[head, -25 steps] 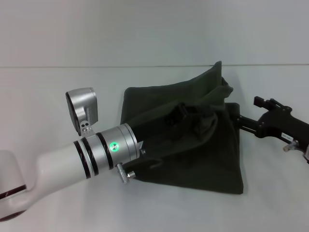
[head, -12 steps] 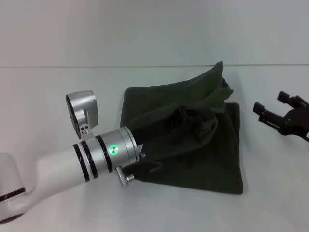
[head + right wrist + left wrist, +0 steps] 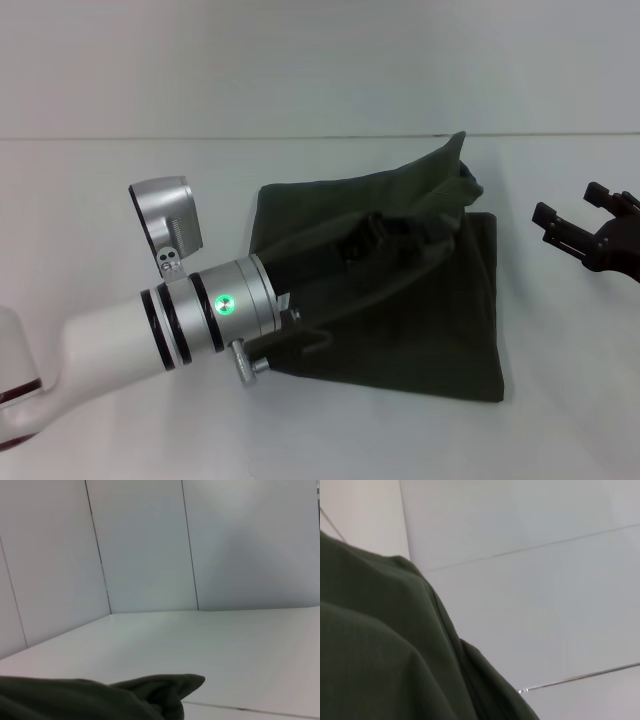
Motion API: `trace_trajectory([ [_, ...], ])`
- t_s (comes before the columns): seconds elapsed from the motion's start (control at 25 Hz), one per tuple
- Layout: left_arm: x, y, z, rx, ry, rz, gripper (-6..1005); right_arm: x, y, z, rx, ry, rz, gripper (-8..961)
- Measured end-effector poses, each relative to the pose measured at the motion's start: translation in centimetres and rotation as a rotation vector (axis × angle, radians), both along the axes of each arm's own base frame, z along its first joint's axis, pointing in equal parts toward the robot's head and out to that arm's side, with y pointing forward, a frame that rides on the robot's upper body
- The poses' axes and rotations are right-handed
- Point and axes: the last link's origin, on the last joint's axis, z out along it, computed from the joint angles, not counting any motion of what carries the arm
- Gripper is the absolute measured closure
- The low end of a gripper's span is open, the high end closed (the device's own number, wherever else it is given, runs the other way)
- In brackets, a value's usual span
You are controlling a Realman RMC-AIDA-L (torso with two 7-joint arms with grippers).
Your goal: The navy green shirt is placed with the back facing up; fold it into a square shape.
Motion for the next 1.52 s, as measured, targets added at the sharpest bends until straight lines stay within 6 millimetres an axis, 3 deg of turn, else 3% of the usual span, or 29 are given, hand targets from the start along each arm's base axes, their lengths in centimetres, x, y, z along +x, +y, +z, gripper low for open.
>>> trace_trajectory([
  [0.56, -0.5, -0.9, -0.9, -0.046, 0.036, -0.001, 984, -0.3, 0.6, 0.4, 0.024, 0.015, -0.002, 39],
  [0.88, -0.7, -2.9, -1.1, -0.059, 0.016, -0.089, 985, 0.1, 1.2, 1.0, 0.062, 0.031, -0.046, 39],
  [1.12, -1.7, -3.7, -0.3, -0.061, 0.035, -0.138, 724, -0.1, 1.6, 1.3, 0.064, 0.075, -0.065, 39],
  [1.24, -2.1, -3.5, -0.4, -0.051, 0.058, -0.126, 623, -0.4, 1.8, 1.2, 0.058, 0.070, -0.056, 38],
  [1.52, -2.3, -2.5, -0.1, -0.007, 0.100, -0.126, 280, -0.8, 2.0, 0.8, 0.043, 0.062, -0.042, 38],
])
